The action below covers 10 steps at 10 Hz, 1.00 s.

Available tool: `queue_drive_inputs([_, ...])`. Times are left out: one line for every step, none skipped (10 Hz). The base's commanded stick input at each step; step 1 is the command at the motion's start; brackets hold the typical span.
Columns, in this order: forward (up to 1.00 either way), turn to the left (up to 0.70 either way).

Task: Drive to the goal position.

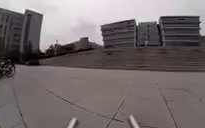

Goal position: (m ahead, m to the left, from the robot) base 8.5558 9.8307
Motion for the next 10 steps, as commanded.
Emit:
queue_drive_inputs([1.00, 0.00])
queue_drive_inputs([1.00, 0.05])
queue_drive_inputs([1.00, 0.30])
queue_drive_inputs([1.00, 0.40])
queue_drive_inputs([1.00, 0.27])
queue_drive_inputs([1.00, 0.03])
queue_drive_inputs([1.00, 0.03])
queue_drive_inputs([1.00, 0.13])
queue_drive_inputs([1.00, 0.27])
queue_drive_inputs([1.00, 0.09])
